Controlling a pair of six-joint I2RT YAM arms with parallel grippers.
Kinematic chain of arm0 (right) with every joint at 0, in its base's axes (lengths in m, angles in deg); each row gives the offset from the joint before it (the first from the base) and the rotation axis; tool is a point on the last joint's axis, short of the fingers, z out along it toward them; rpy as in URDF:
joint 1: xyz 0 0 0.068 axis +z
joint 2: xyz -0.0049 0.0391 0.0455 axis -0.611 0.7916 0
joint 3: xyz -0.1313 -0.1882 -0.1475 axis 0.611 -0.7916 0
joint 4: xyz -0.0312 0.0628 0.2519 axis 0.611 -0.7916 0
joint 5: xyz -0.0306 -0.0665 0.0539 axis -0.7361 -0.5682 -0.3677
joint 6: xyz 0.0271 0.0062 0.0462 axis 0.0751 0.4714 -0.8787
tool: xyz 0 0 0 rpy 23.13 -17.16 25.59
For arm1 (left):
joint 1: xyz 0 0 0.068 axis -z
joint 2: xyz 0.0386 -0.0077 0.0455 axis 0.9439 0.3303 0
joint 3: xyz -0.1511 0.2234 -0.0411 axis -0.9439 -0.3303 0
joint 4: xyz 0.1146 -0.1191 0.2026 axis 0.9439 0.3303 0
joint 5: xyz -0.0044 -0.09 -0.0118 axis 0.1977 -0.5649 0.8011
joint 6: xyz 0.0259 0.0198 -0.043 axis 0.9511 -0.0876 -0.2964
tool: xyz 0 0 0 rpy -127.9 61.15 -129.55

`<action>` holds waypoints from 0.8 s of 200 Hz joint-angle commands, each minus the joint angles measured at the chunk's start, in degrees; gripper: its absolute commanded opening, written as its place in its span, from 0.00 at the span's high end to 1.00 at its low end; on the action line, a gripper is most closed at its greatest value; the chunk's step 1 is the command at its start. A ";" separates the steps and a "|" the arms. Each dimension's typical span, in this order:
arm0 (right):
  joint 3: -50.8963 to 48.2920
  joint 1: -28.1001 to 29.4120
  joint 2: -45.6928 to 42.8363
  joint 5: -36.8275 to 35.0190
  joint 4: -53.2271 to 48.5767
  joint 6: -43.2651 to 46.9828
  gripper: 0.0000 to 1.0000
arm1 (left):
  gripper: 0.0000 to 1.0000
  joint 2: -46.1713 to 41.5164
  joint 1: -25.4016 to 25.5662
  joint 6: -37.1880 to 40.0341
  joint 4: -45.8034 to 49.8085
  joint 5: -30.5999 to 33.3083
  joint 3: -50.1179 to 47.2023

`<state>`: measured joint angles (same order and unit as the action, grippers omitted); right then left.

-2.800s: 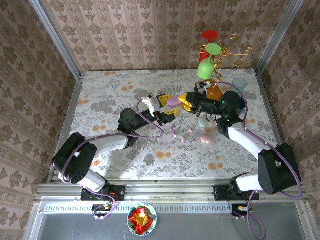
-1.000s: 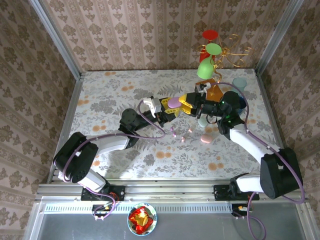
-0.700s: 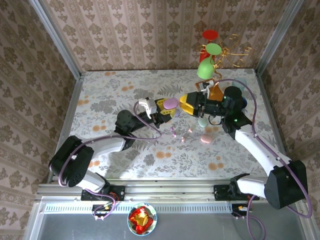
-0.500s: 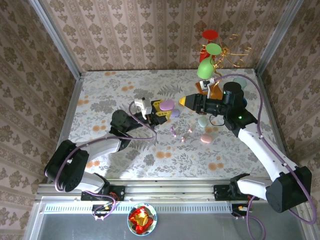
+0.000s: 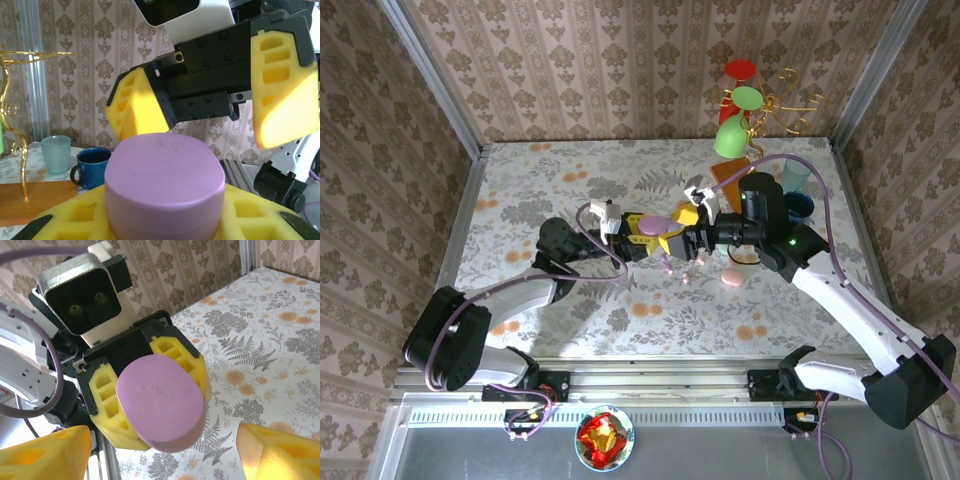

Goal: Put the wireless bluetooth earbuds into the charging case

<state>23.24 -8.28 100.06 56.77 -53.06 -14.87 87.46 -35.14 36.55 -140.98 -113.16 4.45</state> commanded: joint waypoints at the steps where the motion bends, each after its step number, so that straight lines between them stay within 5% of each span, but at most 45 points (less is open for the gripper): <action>1: 1.56 0.95 1.48 -5.54 -0.78 3.41 0.23 | 0.75 0.98 -0.33 -3.12 -2.28 -3.46 2.37; 61: -0.67 0.08 -0.16 -13.08 8.01 -4.87 0.27 | 0.75 1.31 -1.07 -3.24 -5.05 -4.66 1.62; 160: 2.67 -0.12 2.78 -13.55 6.76 -7.22 0.27 | 0.75 -0.89 -1.12 -0.78 -5.41 -4.29 -1.73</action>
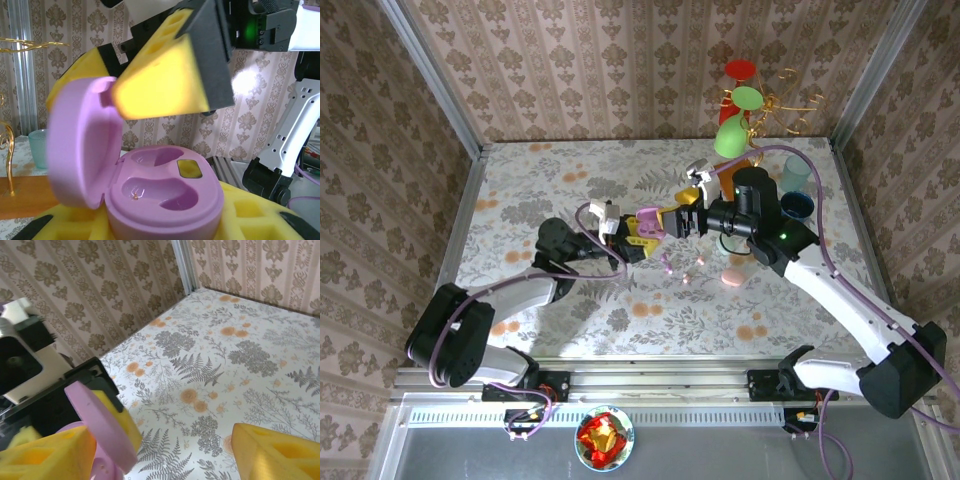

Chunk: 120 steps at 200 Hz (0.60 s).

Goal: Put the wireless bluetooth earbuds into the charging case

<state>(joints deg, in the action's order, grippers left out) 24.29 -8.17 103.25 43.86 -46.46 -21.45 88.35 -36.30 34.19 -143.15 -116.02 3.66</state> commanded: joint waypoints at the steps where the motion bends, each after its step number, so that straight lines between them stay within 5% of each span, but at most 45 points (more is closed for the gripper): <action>1: 1.57 -0.23 -0.43 -0.61 0.13 -0.67 0.27 | 0.75 -1.79 0.04 1.60 -3.29 -1.42 -1.00; 70: -4.69 -2.12 -6.19 5.93 5.61 -1.30 0.24 | 0.75 -0.25 -5.76 4.55 -4.00 0.41 -2.16; 120: -6.56 -5.77 -5.29 -3.03 4.31 -10.08 0.26 | 0.75 1.11 -13.62 7.49 -1.74 2.60 0.78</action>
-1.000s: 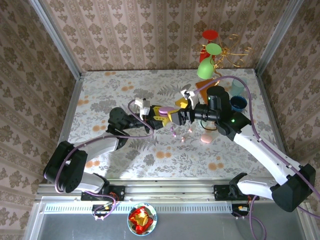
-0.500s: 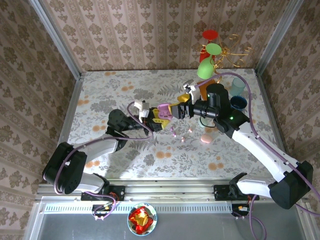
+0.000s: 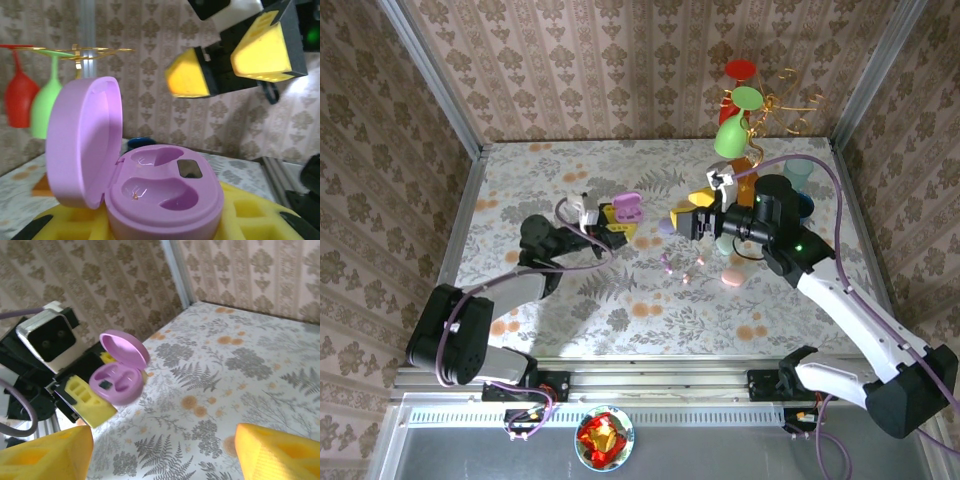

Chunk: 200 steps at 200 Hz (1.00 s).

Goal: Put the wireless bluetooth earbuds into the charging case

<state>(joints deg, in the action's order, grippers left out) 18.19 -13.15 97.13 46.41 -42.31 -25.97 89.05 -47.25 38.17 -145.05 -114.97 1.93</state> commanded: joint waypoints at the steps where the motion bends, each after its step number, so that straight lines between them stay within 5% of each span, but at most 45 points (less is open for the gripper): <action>1: -0.34 -0.78 0.96 -5.86 -0.01 -5.70 0.26 | 0.75 0.41 -2.78 3.70 0.29 1.60 2.51; 45: 1.96 -0.70 7.93 -12.01 -9.63 -14.78 0.29 | 0.75 -0.46 -5.62 8.23 1.68 8.32 1.23; 79: -0.29 3.46 13.46 -19.14 -11.89 -12.88 0.30 | 0.75 -0.73 -6.18 13.81 0.16 13.81 -1.57; 200: 0.93 10.36 34.21 -20.72 -13.13 -21.57 0.35 | 0.75 -0.55 -9.64 16.64 -4.55 7.86 -8.19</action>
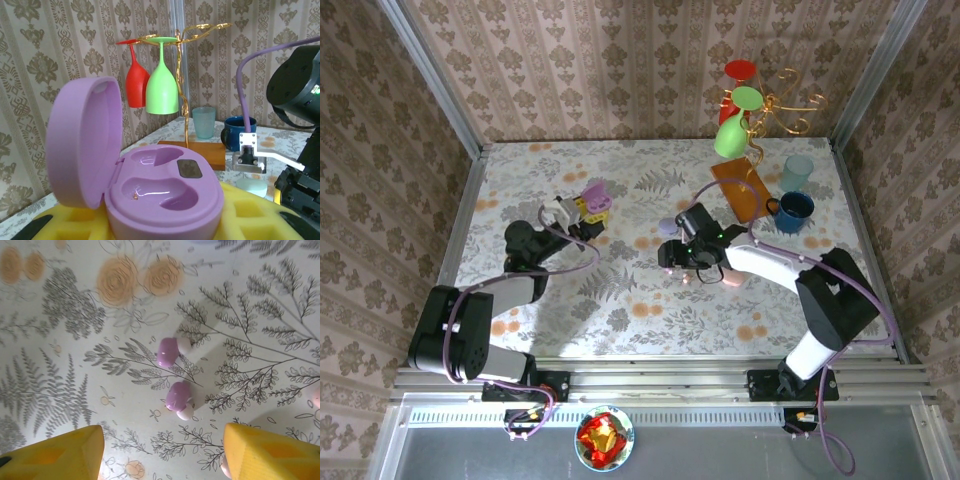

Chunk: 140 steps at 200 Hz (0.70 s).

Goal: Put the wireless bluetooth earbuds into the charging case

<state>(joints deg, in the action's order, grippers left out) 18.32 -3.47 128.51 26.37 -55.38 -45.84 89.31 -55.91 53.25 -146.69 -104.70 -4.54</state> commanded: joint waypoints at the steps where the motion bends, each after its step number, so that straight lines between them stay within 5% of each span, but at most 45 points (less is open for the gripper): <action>1: 0.80 0.69 2.92 -0.63 0.00 -1.71 0.35 | 0.75 -0.81 -1.00 1.60 -2.89 -2.44 -1.82; 140: 8.14 2.09 13.63 2.68 1.18 1.69 0.46 | 0.74 -1.09 -3.20 0.41 -3.17 -2.82 -4.28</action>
<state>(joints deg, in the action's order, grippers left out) 24.24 -1.85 140.19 27.42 -54.13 -46.15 89.09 -58.51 53.51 -147.14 -106.18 -8.25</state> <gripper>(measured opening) 0.543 0.368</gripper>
